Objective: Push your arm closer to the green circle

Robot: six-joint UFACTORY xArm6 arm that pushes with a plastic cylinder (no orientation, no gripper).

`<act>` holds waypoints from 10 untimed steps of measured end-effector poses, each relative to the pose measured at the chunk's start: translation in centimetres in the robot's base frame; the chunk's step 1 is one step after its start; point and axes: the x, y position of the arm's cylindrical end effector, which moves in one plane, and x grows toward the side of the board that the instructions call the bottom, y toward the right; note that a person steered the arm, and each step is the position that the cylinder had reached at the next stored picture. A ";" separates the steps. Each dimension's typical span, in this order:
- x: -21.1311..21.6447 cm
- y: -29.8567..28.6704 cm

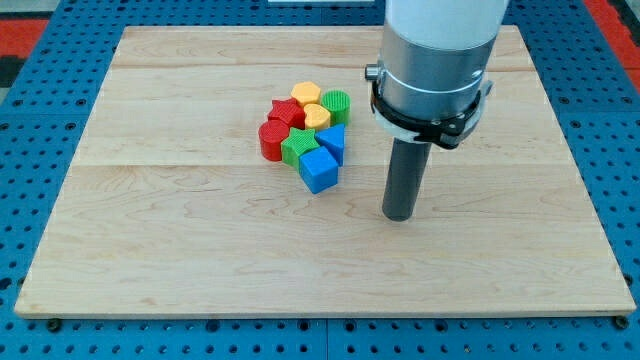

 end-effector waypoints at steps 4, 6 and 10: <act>-0.8 5.2; -1.2 11.6; -10.3 8.2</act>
